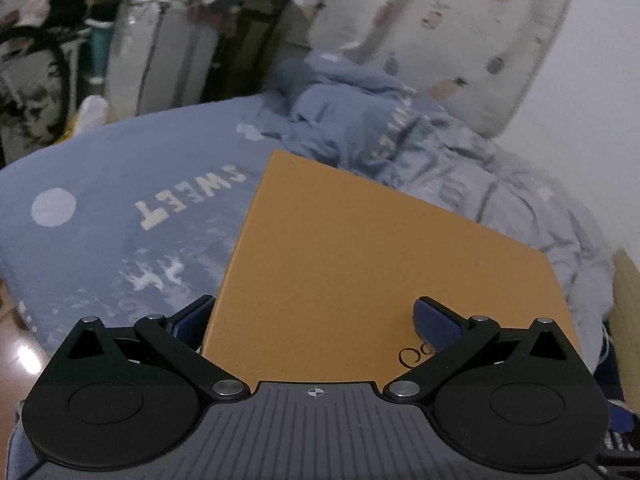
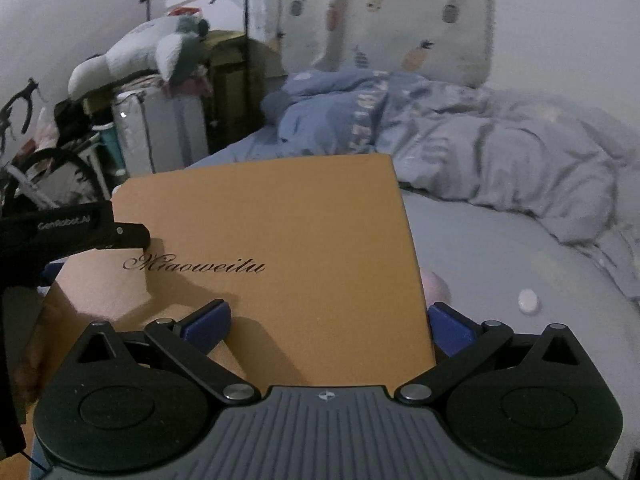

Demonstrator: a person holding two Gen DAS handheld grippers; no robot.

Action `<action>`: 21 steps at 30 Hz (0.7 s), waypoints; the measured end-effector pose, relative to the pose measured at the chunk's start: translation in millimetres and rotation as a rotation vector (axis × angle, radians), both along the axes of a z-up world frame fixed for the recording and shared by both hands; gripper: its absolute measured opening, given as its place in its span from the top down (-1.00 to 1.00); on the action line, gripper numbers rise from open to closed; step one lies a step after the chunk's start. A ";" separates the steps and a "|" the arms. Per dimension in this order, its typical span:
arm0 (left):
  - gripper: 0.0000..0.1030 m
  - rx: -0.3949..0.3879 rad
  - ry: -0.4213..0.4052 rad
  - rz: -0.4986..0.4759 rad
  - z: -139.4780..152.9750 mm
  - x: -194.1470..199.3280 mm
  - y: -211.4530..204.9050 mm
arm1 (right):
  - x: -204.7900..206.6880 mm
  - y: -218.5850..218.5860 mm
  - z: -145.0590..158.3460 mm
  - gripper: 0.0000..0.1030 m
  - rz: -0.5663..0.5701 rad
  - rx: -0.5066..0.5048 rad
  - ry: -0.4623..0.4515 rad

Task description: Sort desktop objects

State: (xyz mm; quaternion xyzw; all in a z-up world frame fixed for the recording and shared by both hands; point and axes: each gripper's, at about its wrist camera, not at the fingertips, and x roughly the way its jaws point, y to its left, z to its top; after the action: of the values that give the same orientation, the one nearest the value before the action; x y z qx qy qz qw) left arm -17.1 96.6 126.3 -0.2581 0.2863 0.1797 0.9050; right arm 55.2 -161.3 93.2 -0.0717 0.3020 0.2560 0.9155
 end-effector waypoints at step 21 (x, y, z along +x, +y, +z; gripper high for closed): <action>-1.00 0.139 0.065 -0.218 -39.5 43.7 -100.5 | -12.0 -92.1 -59.7 -1.00 -0.232 0.123 0.075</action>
State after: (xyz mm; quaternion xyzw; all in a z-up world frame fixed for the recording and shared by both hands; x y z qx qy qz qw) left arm 26.7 -3.9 86.7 -0.1560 0.3287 0.1080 0.9252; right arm 43.2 -253.4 33.5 0.0297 0.3259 0.1691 0.9297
